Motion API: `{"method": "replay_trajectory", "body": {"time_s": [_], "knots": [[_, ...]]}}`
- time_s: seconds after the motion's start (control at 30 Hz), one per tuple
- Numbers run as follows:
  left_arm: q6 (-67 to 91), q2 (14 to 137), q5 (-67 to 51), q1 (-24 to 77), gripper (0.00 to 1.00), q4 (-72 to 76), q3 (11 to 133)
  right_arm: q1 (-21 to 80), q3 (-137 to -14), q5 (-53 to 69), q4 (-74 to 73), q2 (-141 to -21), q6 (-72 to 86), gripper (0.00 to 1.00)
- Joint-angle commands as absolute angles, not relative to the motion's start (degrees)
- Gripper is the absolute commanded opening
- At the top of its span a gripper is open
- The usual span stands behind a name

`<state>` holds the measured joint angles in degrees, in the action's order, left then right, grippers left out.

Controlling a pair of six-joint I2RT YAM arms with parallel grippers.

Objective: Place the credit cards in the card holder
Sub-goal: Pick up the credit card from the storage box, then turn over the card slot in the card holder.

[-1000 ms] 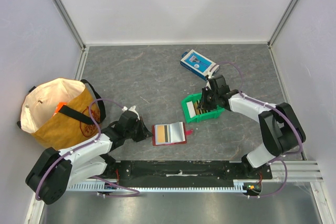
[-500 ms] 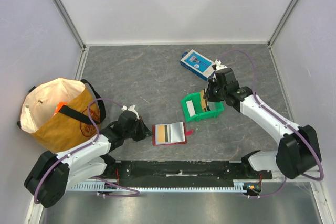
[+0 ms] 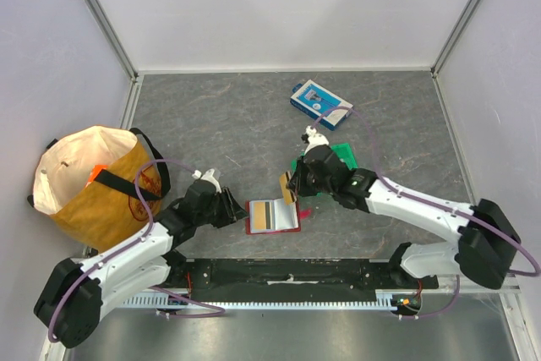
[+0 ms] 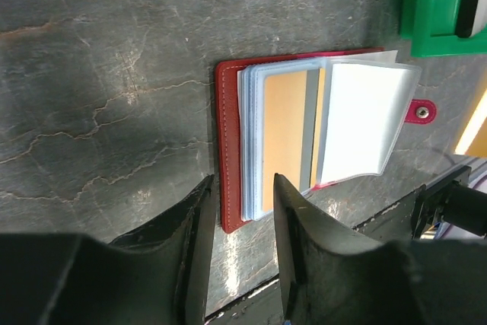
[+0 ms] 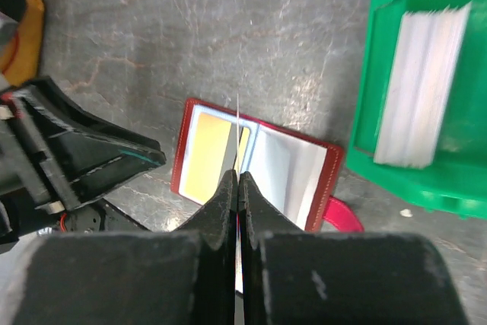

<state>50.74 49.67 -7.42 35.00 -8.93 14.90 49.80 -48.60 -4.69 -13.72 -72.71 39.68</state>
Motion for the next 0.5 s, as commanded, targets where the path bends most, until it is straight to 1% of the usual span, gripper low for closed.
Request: {"method": "replay_trajectory", "body": {"time_s": [0.0,0.27,0.47], "knots": [[51.2,46.9,-6.9,35.1,0.44,-8.9,13.8,53.3,-47.1,-5.4,-7.5,-77.3,45.6,0.0],[51.3,49.0,-8.6,35.1,0.47,-7.2,12.9,55.2,-47.3,-7.9,-10.5,-84.3,45.2,0.0],[51.4,49.6,-9.0,35.1,0.51,-5.9,12.0,55.4,-45.9,-10.5,-13.9,-88.1,44.6,0.0]]}}
